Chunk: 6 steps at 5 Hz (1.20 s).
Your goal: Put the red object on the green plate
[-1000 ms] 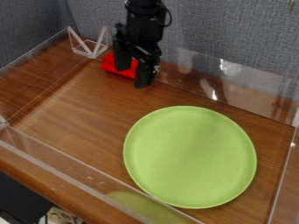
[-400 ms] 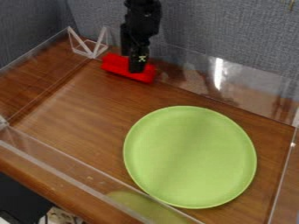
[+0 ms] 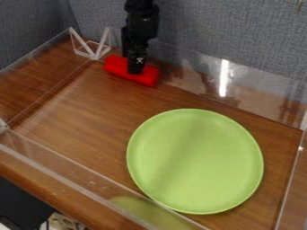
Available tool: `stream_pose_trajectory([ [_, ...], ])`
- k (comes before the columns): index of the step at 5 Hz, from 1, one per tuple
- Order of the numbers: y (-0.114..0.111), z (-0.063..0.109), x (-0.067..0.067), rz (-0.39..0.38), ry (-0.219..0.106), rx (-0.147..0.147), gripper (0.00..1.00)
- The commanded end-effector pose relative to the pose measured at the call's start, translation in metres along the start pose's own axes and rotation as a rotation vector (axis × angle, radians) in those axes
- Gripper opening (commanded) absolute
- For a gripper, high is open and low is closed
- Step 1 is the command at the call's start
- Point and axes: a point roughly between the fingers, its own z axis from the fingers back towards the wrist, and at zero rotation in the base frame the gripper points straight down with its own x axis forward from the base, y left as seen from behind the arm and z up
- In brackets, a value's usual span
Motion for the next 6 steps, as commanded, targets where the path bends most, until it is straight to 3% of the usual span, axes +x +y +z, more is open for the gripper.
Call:
stream_pose_trajectory([
  [1, 0.017, 0.02, -0.006, 0.065, -0.03, 0.057, 1.0],
  [2, 0.015, 0.015, -0.008, 0.113, -0.037, 0.049, 1.0],
  [4, 0.014, -0.019, -0.013, 0.068, -0.061, 0.038, 1.0],
  [6, 0.017, -0.029, -0.022, 0.038, -0.083, 0.021, 1.0],
])
